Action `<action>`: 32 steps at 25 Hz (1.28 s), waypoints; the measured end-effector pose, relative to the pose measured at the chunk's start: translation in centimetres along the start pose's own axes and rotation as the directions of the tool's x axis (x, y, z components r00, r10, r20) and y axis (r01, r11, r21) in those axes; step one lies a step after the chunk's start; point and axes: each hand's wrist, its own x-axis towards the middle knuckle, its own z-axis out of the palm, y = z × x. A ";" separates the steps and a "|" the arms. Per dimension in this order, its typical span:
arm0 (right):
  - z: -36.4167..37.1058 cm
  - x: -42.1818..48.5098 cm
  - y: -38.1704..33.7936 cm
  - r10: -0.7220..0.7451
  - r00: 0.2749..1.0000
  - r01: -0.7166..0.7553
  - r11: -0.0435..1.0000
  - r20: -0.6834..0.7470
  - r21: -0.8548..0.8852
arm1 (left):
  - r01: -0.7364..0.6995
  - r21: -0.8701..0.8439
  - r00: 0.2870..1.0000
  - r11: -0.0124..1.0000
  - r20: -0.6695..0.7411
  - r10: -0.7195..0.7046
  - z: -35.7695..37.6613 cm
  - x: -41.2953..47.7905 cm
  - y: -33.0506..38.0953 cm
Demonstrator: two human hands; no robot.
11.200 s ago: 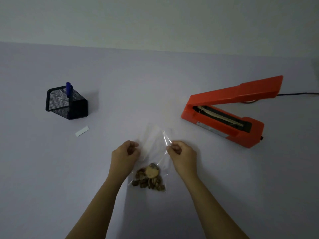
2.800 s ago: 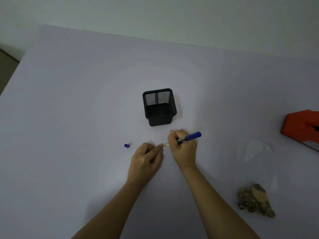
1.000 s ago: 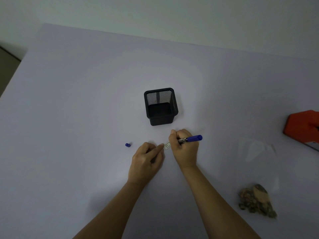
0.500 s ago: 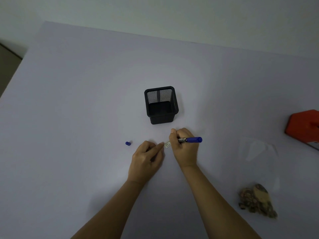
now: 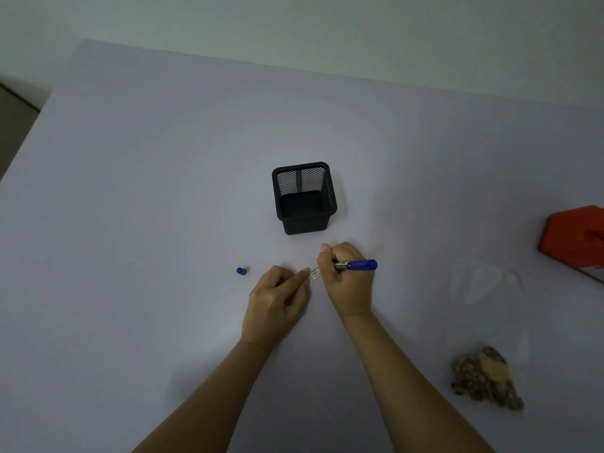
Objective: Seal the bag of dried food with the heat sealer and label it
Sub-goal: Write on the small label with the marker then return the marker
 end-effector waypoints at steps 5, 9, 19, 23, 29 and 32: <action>0.0 -0.1 0.1 -0.011 1.000 0.011 1.000 0.006 -0.016 | 0.006 0.003 1.000 1.000 0.005 -0.006 0.1 -0.1 0.0; 0.1 0.0 0.1 -0.021 1.000 0.021 1.000 0.007 -0.012 | 0.007 0.006 1.000 1.000 0.005 -0.007 0.0 0.0 0.1; 0.0 0.1 0.1 -0.015 1.000 0.015 1.000 0.002 -0.005 | 0.016 -0.006 1.000 1.000 0.003 -0.016 -0.1 0.0 0.2; 0.1 0.1 0.1 -0.008 1.000 0.008 1.000 0.008 -0.010 | 0.010 -0.001 1.000 1.000 0.009 -0.010 -0.1 0.0 0.1; 0.2 0.0 0.3 -0.021 1.000 0.020 0.999 -0.012 -0.045 | 0.007 -0.003 1.000 1.000 0.010 -0.007 -0.1 -0.1 -0.1; 0.2 -0.1 0.2 -0.018 1.000 0.018 0.999 -0.005 -0.049 | 0.007 -0.014 1.000 1.000 0.004 -0.007 -0.1 0.0 -0.2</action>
